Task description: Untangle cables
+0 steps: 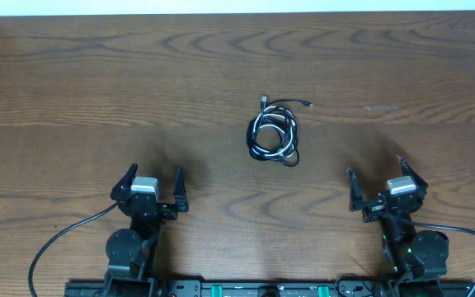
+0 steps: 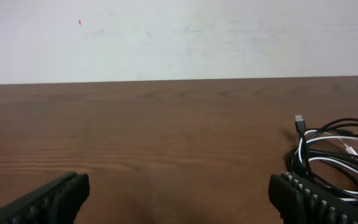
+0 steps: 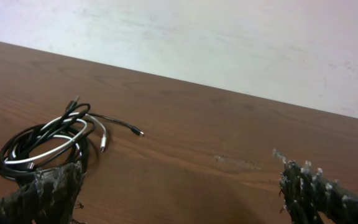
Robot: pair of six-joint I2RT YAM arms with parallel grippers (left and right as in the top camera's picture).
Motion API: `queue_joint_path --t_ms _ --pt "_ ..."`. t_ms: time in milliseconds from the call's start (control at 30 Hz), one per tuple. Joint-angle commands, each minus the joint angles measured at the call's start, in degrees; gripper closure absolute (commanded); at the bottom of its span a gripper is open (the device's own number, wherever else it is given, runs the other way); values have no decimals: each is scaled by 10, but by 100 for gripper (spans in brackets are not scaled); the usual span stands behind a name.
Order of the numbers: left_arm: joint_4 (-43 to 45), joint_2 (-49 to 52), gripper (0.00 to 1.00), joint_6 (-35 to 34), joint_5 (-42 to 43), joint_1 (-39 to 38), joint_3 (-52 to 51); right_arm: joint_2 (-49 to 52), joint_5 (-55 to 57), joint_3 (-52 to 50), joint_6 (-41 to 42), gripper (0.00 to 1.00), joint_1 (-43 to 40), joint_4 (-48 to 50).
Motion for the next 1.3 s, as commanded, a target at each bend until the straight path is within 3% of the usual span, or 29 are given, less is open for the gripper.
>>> queue_joint_path --t_ms 0,967,1267 --pt "-28 -3 3 1 -9 3 -5 -3 1 -1 -2 1 1 -2" --pt "-28 -3 3 1 -10 3 -5 -3 1 -1 -2 1 1 -2" --pt "-28 -3 3 10 -46 3 -5 -3 1 -1 -2 1 1 -2"
